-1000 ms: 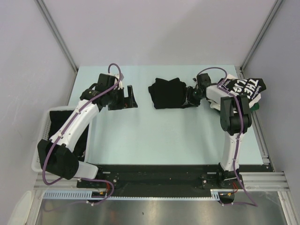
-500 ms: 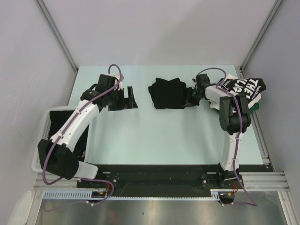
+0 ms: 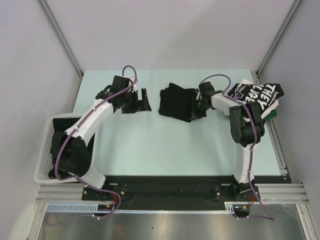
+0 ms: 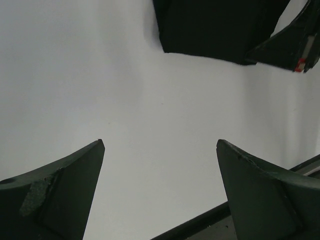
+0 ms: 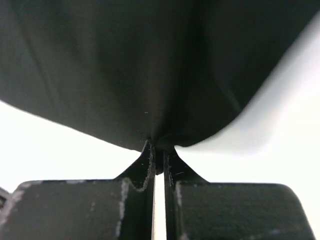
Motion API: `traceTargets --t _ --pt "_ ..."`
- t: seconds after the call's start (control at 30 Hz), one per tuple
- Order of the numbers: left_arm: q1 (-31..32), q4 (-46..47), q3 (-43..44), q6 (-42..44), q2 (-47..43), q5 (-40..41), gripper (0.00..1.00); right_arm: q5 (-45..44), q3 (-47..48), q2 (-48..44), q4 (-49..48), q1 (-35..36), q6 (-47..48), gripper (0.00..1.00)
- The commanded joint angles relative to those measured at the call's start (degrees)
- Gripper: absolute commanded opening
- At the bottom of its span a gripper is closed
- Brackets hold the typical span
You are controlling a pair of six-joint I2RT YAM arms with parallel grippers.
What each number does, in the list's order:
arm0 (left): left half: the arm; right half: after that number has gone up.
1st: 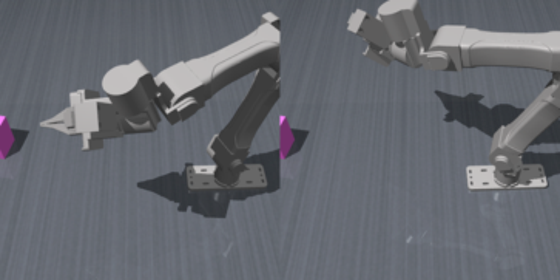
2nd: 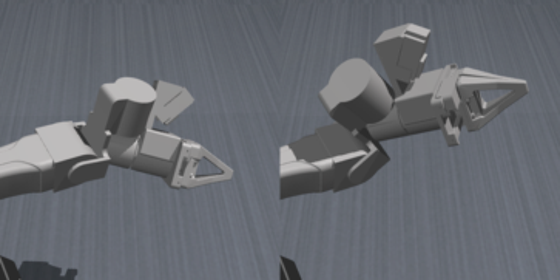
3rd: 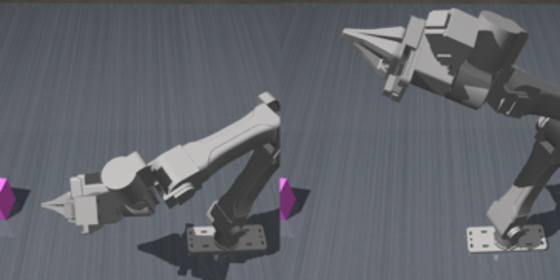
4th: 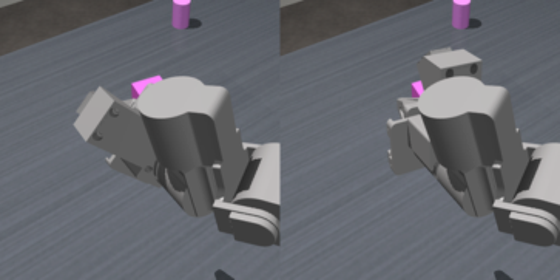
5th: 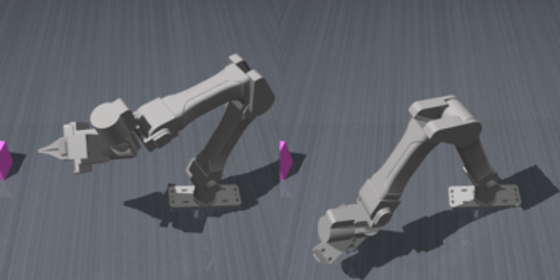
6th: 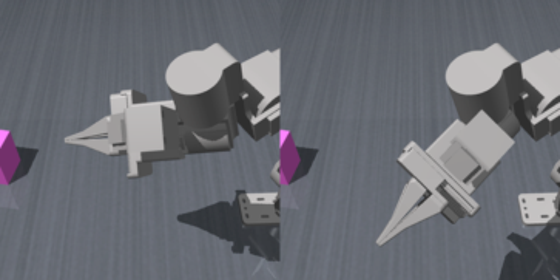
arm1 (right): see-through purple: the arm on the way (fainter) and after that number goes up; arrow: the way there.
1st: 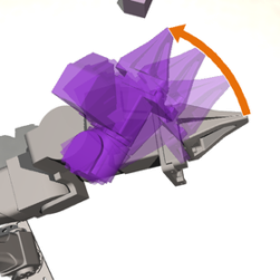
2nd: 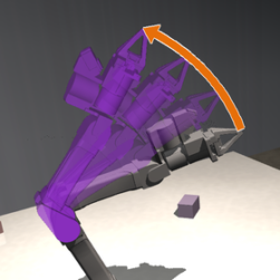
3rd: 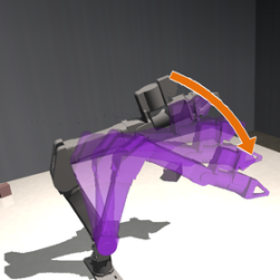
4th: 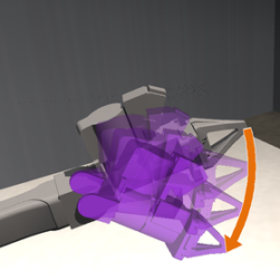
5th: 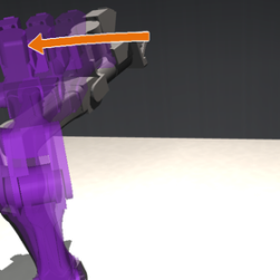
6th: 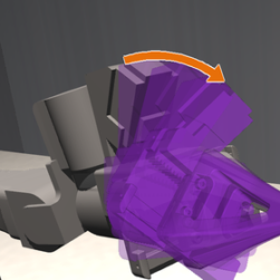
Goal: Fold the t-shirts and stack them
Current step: Put the neatly folded tshirt into the corner of the board with both arms
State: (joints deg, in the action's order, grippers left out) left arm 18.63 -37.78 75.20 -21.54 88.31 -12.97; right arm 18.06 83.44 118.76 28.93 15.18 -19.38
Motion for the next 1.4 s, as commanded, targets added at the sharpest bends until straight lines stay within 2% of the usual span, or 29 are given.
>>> traceTargets --t 0.0,0.37,0.7,1.1,1.37 --pt "0.44 6.83 4.16 -0.34 3.17 -3.37 1.00 0.66 -3.98 -3.71 10.62 5.20 0.92 0.00" --pt "0.44 18.70 8.38 -2.36 16.71 -12.95 1.00 -1.80 -12.68 -13.28 15.28 11.71 -2.41 0.00" --pt "2.37 21.17 14.27 -3.33 29.18 -18.40 0.99 -3.47 -16.47 -16.72 15.37 12.24 -4.53 0.00" --pt "2.72 24.51 14.36 -3.42 35.08 -19.81 0.99 -2.95 -16.47 -17.07 15.46 11.28 -4.36 0.00" --pt "2.64 30.48 14.19 -6.23 39.56 -23.24 1.00 -3.21 -16.47 -17.07 16.42 11.10 -3.39 0.00"
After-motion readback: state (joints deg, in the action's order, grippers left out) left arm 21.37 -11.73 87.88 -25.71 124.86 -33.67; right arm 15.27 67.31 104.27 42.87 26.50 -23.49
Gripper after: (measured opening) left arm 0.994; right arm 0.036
